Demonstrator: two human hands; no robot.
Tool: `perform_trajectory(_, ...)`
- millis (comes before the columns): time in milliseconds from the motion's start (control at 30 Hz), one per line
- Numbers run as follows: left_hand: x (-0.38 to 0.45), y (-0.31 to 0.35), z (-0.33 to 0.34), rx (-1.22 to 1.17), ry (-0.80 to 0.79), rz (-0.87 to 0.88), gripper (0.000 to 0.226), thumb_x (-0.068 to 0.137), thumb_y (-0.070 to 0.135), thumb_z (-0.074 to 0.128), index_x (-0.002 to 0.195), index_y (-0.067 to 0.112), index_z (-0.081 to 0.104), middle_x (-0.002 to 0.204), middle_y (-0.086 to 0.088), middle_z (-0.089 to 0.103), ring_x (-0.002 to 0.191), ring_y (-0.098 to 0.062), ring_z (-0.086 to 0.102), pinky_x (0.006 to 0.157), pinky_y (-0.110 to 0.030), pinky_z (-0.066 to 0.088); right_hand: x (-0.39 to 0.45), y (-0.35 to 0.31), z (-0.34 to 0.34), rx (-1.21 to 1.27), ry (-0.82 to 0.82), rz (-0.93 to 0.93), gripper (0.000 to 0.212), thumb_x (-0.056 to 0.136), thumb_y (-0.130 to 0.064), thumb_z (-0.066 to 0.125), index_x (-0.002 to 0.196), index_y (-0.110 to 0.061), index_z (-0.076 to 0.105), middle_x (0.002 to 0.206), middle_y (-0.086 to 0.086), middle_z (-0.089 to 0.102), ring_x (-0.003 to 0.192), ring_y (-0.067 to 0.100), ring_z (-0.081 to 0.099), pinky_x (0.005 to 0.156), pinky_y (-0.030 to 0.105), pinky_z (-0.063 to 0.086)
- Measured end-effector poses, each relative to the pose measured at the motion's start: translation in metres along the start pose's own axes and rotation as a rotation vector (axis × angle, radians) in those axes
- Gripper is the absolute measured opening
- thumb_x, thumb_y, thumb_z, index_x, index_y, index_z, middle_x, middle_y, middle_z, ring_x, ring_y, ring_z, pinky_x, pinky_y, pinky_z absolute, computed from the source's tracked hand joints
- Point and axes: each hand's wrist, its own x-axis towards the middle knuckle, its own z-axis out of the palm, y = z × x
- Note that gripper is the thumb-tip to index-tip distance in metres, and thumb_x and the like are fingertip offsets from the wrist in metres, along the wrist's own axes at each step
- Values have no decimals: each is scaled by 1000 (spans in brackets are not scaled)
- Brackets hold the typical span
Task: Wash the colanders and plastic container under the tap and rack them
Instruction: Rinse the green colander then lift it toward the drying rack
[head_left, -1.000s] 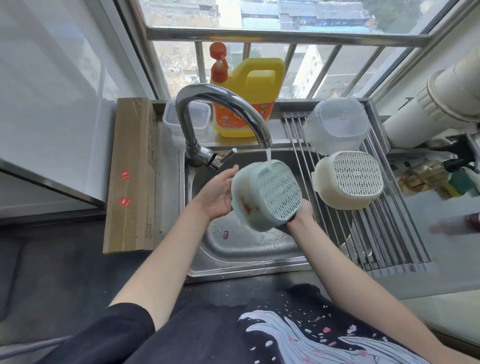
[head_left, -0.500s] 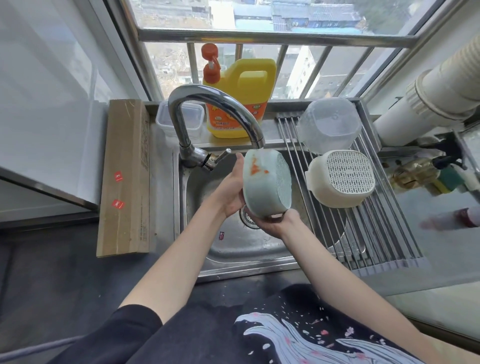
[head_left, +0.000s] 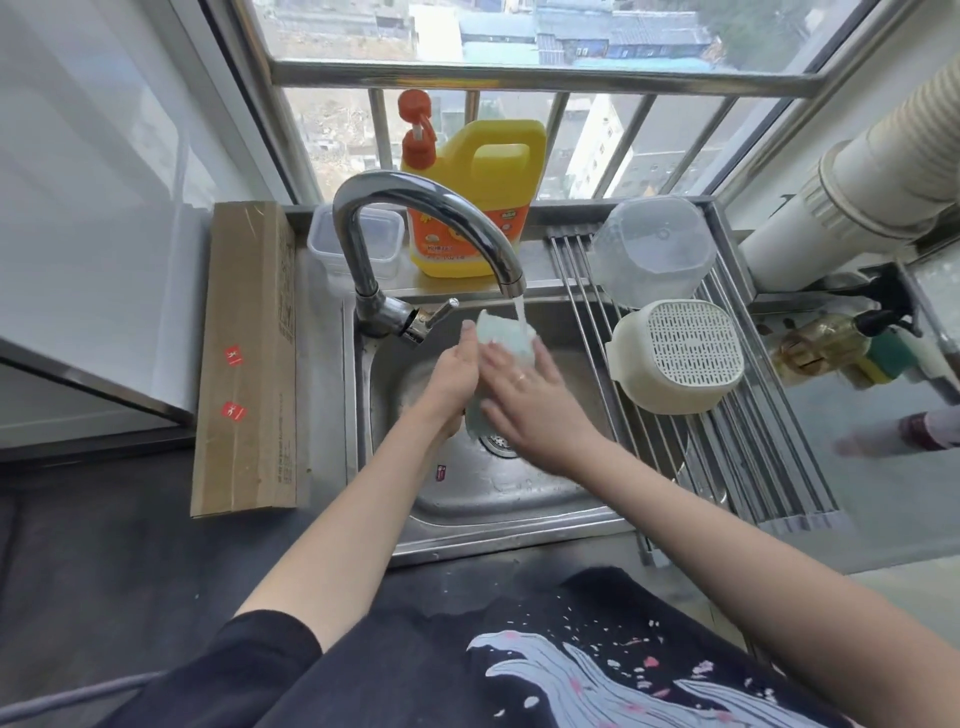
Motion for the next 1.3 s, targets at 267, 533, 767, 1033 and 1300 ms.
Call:
perform_trajectory(267, 3, -9, -23, 166, -27, -55, 65, 94, 61, 30, 106, 11, 70, 105, -11, 71, 100, -24, 67, 92, -40, 52, 8, 26, 5, 63, -40, 341, 58, 100, -47, 16, 153, -22, 16, 155, -2, 29, 147, 12, 10, 118, 46, -7)
perform_trajectory(533, -6, -21, -16, 197, -19, -38, 55, 96, 55, 34, 105, 11, 67, 105, -15, 69, 94, -29, 67, 85, -42, 53, -22, 2, 22, 51, -7, 42, 62, 94, -53, 21, 151, -28, 23, 156, -7, 24, 145, 11, 12, 117, 53, 3)
perform_trajectory(767, -15, -18, -6, 199, -21, 13, 52, 98, 50, 33, 99, 10, 65, 94, -8, 65, 83, -21, 60, 67, -29, 46, 22, 7, 15, 738, 79, 776, 53, 93, -51, 39, 130, -14, 48, 126, 9, 57, 116, 28, 52, 98, 42, 41)
perform_trajectory(1033, -6, -16, -15, 224, 10, 56, 54, 96, 53, 37, 86, 8, 66, 84, -10, 63, 77, -21, 57, 71, -35, 45, 30, -16, 9, 435, 97, 827, 45, 98, -41, 30, 131, -17, 49, 135, 5, 51, 129, 24, 42, 109, 57, 18)
perform_trajectory(1300, -9, -4, 13, 214, -153, 92, 30, 93, 35, 57, 96, 6, 64, 88, -10, 63, 75, -20, 58, 66, -31, 46, 20, 33, 1, 927, 156, 709, 33, 99, -32, 33, 120, -24, 58, 130, -2, 55, 120, 16, 51, 96, 38, 40)
